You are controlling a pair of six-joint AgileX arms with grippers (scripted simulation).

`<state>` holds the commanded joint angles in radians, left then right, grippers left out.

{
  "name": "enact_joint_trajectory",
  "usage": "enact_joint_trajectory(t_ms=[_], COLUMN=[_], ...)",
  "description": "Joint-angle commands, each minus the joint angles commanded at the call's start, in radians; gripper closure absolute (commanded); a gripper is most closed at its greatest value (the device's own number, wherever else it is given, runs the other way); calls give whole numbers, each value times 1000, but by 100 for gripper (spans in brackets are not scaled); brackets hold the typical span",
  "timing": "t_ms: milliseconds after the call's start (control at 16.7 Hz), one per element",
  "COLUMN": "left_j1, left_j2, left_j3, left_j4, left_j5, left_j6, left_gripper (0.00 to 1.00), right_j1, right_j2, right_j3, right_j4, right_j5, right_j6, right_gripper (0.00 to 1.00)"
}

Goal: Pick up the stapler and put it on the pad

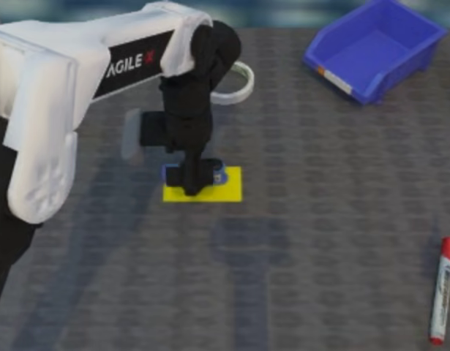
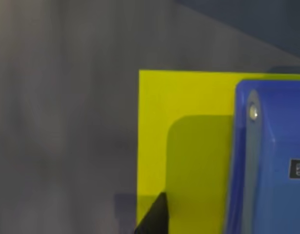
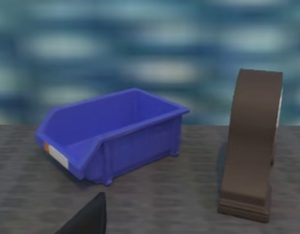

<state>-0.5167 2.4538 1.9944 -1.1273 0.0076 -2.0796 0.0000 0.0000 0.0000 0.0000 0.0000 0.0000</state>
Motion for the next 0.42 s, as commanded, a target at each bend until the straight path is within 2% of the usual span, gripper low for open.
enact_joint_trajectory(t_ms=[60, 120, 420], left_j1=[0, 0, 0], left_j2=[0, 0, 0], left_j3=[0, 0, 0], left_j4=[0, 0, 0], left_j5=[0, 0, 0], left_j6=[0, 0, 0], left_gripper=[2, 0, 0], right_j1=[0, 0, 0], right_j2=[0, 0, 0], right_j3=[0, 0, 0], right_j4=[0, 0, 0], right_j5=[0, 0, 0], right_j6=[0, 0, 0], right_gripper=[0, 0, 0])
